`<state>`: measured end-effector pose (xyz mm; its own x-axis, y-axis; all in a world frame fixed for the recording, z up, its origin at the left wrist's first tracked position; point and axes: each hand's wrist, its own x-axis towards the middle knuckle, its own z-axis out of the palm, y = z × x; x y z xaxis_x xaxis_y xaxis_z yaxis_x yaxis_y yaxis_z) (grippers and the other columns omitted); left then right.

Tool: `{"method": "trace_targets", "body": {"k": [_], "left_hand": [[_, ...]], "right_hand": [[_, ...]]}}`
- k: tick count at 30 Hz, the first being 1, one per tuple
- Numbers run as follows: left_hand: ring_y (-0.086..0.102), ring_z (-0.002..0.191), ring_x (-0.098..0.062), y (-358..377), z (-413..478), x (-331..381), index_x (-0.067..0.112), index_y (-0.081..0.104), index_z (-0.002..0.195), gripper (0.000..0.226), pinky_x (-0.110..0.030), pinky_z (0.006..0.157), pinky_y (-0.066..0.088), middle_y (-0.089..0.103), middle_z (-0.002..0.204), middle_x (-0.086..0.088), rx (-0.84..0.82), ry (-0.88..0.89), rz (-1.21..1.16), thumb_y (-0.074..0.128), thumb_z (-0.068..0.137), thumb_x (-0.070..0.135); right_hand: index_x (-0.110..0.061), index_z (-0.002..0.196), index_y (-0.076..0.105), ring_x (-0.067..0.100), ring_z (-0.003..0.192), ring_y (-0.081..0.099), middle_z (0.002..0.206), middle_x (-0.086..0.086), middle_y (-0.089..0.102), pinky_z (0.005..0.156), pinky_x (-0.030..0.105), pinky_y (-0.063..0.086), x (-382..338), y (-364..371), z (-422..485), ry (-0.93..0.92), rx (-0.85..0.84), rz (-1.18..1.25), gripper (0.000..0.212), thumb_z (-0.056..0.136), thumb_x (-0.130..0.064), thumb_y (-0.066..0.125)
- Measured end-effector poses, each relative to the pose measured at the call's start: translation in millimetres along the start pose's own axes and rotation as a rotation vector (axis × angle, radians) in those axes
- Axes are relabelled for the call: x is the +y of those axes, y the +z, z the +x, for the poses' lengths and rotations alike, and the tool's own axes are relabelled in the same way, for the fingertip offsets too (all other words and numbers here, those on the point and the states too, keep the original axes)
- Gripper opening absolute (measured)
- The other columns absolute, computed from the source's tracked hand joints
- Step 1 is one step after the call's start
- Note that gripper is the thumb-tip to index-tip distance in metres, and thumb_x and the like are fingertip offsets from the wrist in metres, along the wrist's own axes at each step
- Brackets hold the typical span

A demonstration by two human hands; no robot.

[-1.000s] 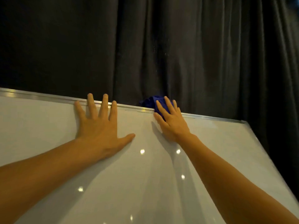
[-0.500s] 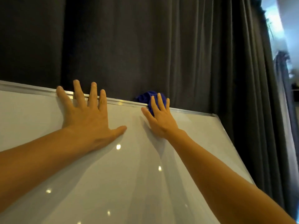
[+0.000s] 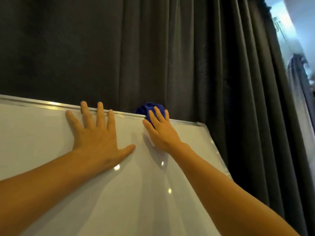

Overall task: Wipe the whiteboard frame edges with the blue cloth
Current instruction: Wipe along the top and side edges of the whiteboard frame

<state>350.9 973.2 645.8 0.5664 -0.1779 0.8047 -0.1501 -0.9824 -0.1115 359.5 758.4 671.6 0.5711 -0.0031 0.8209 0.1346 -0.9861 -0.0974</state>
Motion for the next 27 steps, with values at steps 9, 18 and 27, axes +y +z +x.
{"method": "trace_targets", "body": {"k": [9, 18, 27], "left_hand": [[-0.017, 0.145, -0.051, 13, 37, 101, 0.011, -0.016, 0.152, 0.125, -0.07, 0.113, -0.001, -0.018, 0.163, -0.017, -0.005, -0.041, 0.019, 0.004, 0.061, 0.094], [-0.02, 0.144, -0.051, 12, 43, 180, 0.013, -0.016, 0.153, 0.118, -0.071, 0.114, -0.003, -0.024, 0.162, -0.016, -0.082, 0.142, 0.0, 0.018, 0.071, 0.09], [-0.025, 0.142, -0.053, 35, 25, 204, 0.013, -0.024, 0.15, 0.117, -0.075, 0.109, -0.009, -0.026, 0.16, -0.018, -0.014, 0.18, 0.001, 0.005, 0.068, 0.091]], "right_hand": [[-0.013, 0.155, 0.018, 0.027, 0.151, -0.007, 0.165, 0.005, 0.008, 0.119, 0.033, -0.013, 106, -13, 14, -0.248, 0.1, -0.127, 0.053, 0.107, -0.031, 0.029], [-0.014, 0.156, 0.013, 0.038, 0.15, 0.002, 0.166, 0.005, 0.002, 0.118, 0.045, 0.018, 211, -39, 23, 0.091, -0.021, -0.298, 0.055, 0.106, -0.016, 0.035], [-0.014, 0.154, 0.023, 0.04, 0.138, 0.036, 0.162, 0.014, 0.019, 0.104, 0.046, 0.04, 235, -44, 3, 0.274, 0.208, -0.2, 0.062, 0.098, 0.001, 0.044]]}}
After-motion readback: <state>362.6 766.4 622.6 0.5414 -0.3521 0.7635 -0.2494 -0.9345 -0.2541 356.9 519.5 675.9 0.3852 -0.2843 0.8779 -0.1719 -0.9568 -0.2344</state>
